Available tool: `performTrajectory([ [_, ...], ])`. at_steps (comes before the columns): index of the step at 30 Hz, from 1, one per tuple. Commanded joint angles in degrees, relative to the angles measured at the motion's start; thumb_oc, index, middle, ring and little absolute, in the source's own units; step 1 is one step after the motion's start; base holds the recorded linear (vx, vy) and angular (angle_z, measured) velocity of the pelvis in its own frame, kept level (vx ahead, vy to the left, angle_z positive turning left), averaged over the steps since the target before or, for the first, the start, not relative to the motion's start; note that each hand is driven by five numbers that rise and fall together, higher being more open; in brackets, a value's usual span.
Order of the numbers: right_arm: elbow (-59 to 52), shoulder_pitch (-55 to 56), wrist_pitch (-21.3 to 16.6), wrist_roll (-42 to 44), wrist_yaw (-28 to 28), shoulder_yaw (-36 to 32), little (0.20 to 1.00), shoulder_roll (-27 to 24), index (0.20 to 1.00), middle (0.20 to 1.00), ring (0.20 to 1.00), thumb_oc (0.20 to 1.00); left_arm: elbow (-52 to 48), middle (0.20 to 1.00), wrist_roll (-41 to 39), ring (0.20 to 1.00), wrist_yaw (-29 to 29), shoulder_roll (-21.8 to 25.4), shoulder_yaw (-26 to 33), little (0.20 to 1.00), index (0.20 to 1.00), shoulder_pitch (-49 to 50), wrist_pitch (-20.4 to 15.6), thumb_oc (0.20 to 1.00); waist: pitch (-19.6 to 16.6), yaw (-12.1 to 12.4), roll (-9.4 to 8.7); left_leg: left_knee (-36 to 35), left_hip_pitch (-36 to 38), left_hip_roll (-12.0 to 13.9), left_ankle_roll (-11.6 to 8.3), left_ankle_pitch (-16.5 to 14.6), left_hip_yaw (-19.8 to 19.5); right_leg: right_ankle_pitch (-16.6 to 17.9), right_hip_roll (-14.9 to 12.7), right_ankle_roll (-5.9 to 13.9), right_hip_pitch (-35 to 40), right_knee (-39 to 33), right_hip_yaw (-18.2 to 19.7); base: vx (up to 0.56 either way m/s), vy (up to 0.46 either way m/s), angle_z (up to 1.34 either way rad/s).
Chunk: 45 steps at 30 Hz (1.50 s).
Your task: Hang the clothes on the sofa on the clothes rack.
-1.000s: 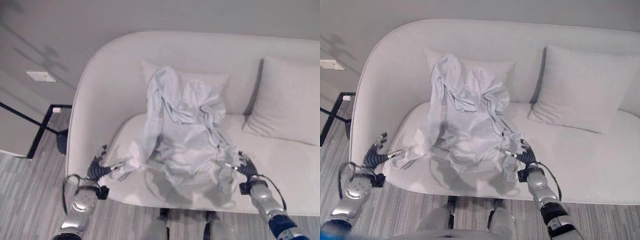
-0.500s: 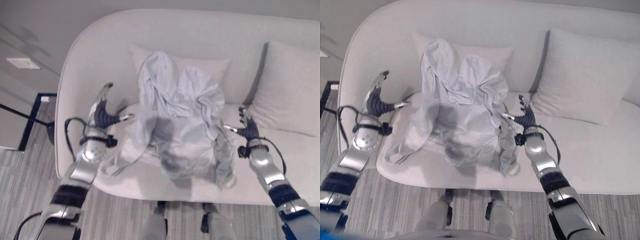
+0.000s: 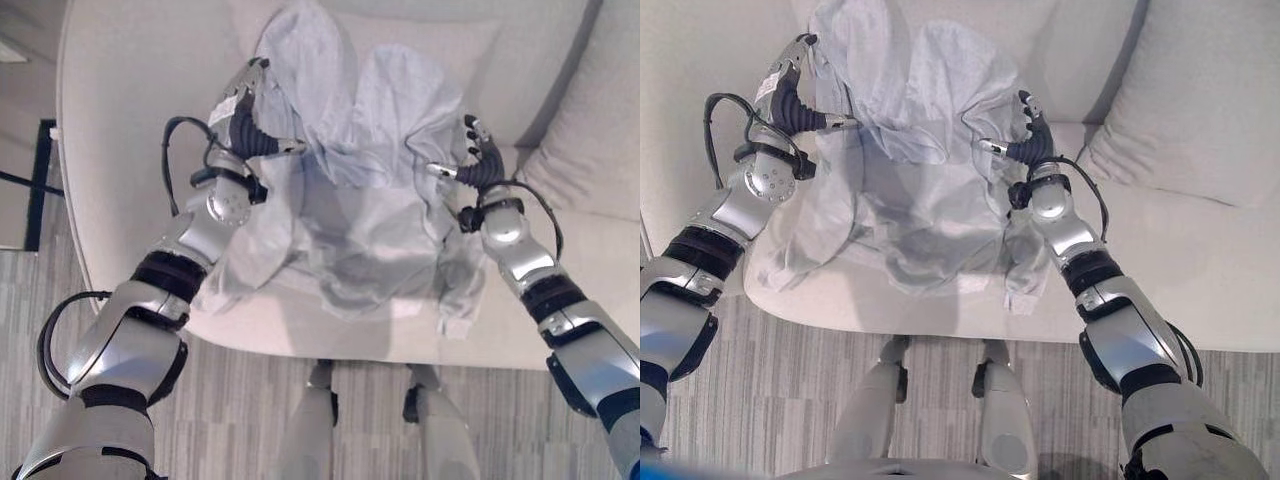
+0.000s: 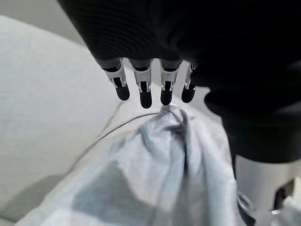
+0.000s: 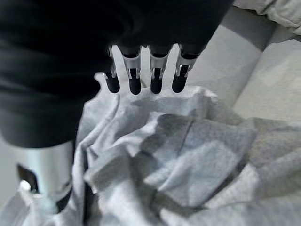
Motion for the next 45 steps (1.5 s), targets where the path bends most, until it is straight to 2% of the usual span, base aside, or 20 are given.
performTrajectory([
  [1,0.05,-3.94,-2.52,2.79,-2.02,1.16,1.0,-1.93,1.0,1.0,1.0,1.0,3.05,1.0,-1.16,1.0,3.03,2.51,-1.75,1.0,1.0,-6.11,-0.36,1.0,-2.76,0.69,0.48,-3.2,-2.97,-2.58,0.17,4.08,0.22,0.92,-2.9,8.41,-6.61,0.66,3.17,-0.05,-0.003,0.03],
  [12,1.51,-5.96,-2.64,3.33,-2.62,2.47,1.0,-2.87,1.0,1.0,1.0,1.0,7.89,1.0,-1.43,1.0,3.09,2.64,-4.62,1.0,1.0,-9.87,0.5,1.0,-1.4,-0.06,0.17,-3.2,-4.21,-3.21,0.27,4.34,0.55,1.81,-2.96,8.5,-8.61,0.66,4.43,-0.01,-0.001,0.01],
  [27,9.65,-10.49,-1.13,4.13,-0.11,7.52,1.0,-4.33,1.0,1.0,1.0,1.0,13.88,1.0,-1.87,1.0,2.27,4.56,-10.22,1.0,1.0,-16.72,0.95,1.0,-0.24,-0.87,0.26,-3.2,-5.12,-3.38,0.36,4.75,1.2,2.86,-2.72,8.67,-10.07,0.66,4.93,0.0,0.0,0.0],
  [45,10.47,-10.77,-0.61,4.25,-0.31,7.81,1.0,-3.99,1.0,1.0,1.0,1.0,14.39,1.0,-5.04,1.0,3.65,6.32,-6.82,1.0,1.0,-14.28,1.12,1.0,0.4,-0.71,0.11,-3.2,-4.97,-3.21,0.43,4.68,1.07,2.76,-2.43,8.68,-9.87,0.66,4.56,0.0,0.0,0.0],
])
